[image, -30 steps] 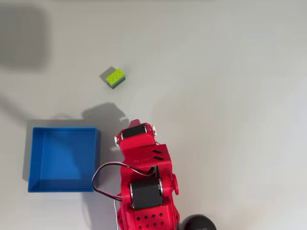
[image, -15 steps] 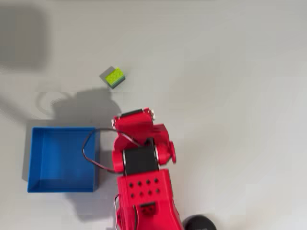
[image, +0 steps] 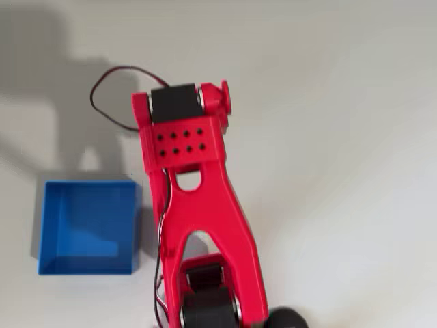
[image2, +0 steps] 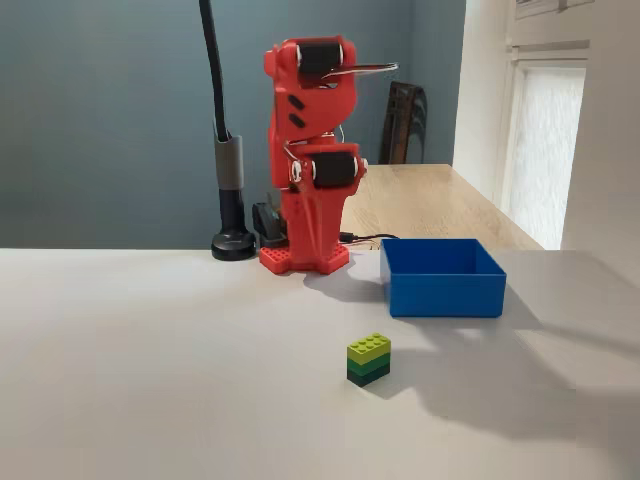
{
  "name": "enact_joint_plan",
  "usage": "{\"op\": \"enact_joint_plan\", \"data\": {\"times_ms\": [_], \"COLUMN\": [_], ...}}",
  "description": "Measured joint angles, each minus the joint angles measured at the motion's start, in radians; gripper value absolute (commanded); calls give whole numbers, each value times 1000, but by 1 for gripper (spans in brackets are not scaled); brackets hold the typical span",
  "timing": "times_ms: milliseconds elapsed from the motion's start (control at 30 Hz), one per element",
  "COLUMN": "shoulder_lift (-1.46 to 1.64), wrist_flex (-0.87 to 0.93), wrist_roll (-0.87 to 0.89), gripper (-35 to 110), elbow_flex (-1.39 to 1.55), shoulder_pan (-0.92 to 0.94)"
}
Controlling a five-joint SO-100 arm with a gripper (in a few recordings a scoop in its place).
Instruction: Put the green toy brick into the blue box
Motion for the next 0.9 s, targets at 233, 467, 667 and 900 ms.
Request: {"op": "enact_joint_plan", "data": {"times_ms": [233, 467, 667, 900], "shoulder_lift": [-175, -301, -377, -492], "wrist_flex": [2, -2, -44, -94], "wrist_roll": [-123, -184, -186, -181], "gripper": [47, 45, 43, 41], "elbow_flex": [-141, -201, -219, -273], "shoulder_pan": [-17, -43, -55, -67]}}
